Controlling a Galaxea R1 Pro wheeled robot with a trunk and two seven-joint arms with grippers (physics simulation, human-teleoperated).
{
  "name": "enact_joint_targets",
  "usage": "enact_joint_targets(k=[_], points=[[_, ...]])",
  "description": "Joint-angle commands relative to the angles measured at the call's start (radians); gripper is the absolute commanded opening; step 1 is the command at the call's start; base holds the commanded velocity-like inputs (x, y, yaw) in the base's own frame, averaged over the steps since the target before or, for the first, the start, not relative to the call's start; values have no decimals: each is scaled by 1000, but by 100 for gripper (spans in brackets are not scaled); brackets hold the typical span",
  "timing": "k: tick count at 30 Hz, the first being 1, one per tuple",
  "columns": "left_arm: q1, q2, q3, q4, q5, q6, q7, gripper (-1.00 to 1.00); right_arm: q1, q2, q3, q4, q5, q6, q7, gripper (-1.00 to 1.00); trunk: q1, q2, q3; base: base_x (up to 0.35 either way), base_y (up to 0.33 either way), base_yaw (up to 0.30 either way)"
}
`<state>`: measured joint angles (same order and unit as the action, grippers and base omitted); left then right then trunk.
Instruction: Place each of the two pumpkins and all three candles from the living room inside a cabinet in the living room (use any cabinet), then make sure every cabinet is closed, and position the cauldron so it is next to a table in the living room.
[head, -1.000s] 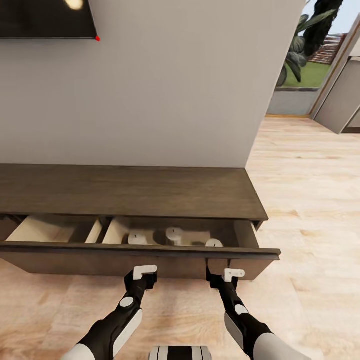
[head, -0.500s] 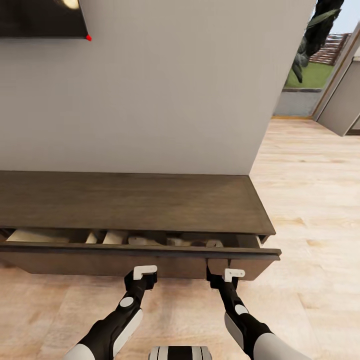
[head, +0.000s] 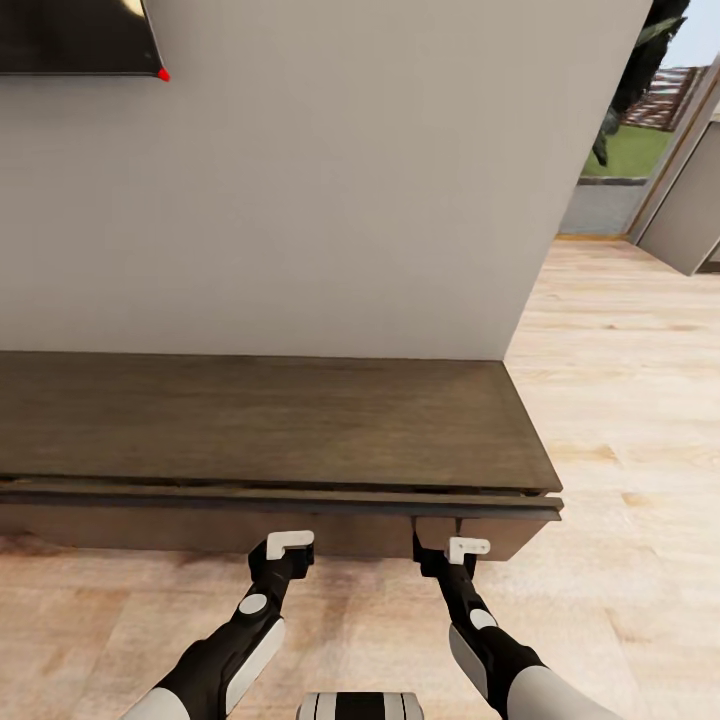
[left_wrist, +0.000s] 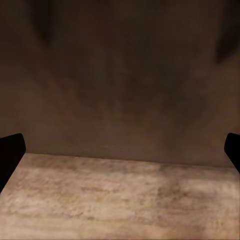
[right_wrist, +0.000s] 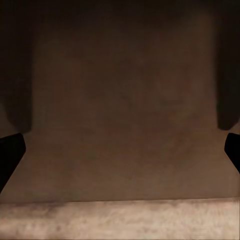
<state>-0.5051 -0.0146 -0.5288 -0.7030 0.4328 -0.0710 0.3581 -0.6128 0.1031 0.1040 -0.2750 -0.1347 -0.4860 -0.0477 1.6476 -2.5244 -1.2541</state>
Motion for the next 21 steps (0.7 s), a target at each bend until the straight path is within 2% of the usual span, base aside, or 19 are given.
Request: enact_joint_targets(k=[1,21], points=[[-1,1,-7,0,11,-7,7,100,-1,0,8,1,-8,-3,-4,100,0,0,-1,21,0,0],[-1,1,-7,0,11,-7,7,100,-1,0,8,0,-8,-3,-4,100,0,0,-1,66,0,0]])
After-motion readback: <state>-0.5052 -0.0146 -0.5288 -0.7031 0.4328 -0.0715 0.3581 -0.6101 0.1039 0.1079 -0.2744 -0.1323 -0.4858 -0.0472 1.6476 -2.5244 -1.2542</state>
